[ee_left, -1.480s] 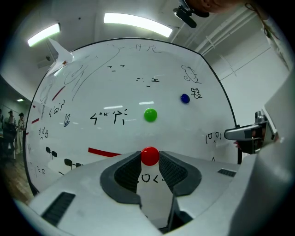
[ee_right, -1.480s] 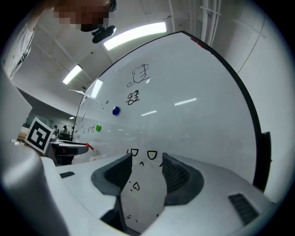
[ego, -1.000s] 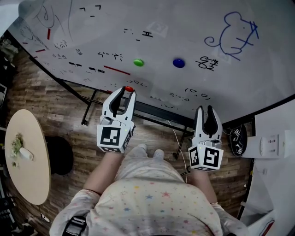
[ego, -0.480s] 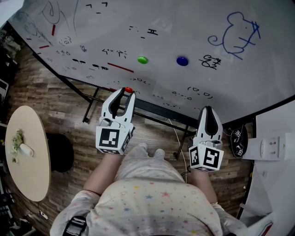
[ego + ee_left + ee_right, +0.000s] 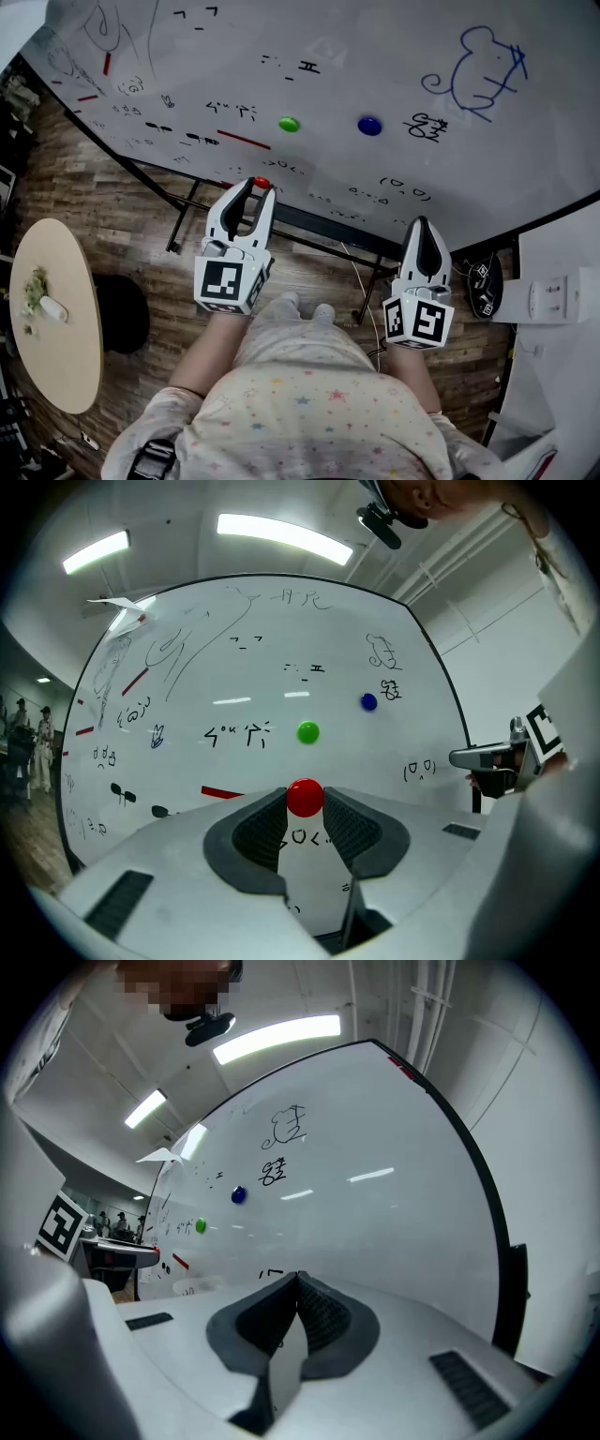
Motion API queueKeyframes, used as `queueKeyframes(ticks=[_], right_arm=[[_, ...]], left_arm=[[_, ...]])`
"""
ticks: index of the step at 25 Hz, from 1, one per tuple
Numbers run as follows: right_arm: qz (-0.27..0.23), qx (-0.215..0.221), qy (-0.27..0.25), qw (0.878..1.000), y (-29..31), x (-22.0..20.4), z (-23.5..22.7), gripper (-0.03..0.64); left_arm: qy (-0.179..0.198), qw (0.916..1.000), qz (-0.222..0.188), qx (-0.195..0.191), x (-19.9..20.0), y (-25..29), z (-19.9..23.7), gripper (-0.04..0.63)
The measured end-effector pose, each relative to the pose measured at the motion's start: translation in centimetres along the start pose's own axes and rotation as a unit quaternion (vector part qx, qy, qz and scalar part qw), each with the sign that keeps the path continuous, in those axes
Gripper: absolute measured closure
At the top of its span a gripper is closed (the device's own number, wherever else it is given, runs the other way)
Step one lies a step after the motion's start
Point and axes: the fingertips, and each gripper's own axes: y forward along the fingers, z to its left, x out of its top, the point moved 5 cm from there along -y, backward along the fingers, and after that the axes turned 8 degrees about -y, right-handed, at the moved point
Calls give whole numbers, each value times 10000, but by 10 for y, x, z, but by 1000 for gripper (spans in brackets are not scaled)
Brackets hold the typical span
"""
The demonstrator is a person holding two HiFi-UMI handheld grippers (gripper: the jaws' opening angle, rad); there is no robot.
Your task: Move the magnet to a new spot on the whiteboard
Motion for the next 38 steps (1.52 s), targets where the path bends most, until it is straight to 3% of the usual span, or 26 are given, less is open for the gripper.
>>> queueKeyframes(ticks=[38], right_arm=[[112,-280,-22,9995,5,-5,-7,617]], left_arm=[[-68,9987,86,-504,-7,47,-4,478]])
